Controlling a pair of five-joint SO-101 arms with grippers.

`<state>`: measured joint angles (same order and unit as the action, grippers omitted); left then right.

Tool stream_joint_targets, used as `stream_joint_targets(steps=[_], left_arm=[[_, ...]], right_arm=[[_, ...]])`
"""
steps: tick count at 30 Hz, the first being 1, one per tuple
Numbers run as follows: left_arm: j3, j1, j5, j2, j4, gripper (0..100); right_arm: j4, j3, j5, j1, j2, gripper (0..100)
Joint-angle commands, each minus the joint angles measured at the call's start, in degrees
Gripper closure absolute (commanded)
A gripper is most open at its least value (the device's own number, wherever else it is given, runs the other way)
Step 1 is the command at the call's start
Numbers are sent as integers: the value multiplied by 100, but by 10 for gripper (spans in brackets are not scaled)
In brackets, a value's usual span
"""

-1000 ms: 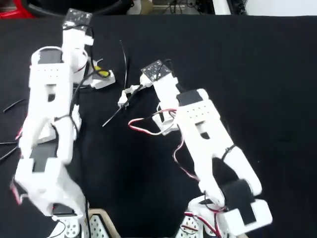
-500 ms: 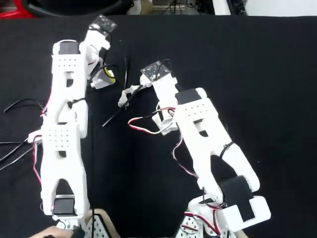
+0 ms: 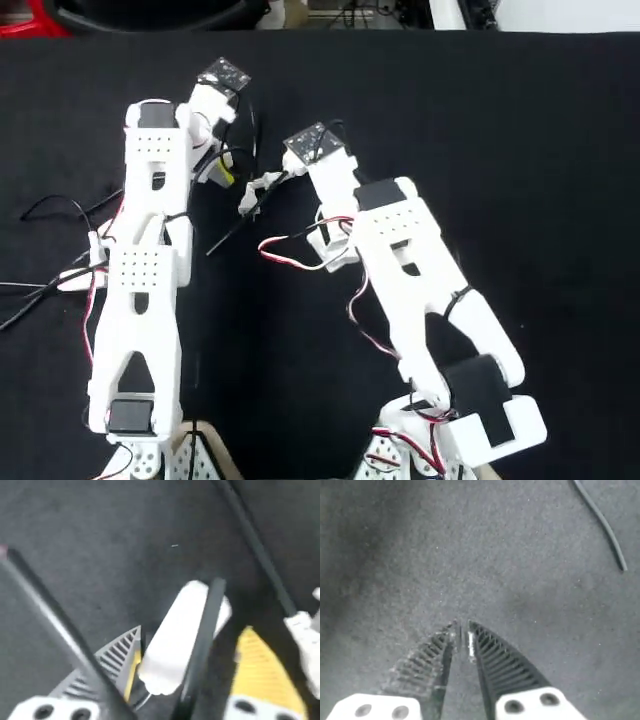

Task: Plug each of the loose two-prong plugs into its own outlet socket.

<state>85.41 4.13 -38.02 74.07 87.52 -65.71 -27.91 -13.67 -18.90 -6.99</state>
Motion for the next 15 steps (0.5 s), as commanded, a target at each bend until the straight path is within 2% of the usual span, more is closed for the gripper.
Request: stream_joint_targets(steps=[1, 7, 15], left_arm=[[646, -40, 79, -44, 255, 801], [980, 13, 79, -44, 659, 962], [980, -31, 53, -53, 1029, 953]], right_arm=[[123, 295, 9, 70, -4, 980], [123, 303, 9, 70, -4, 980], [114, 303, 9, 79, -4, 980]])
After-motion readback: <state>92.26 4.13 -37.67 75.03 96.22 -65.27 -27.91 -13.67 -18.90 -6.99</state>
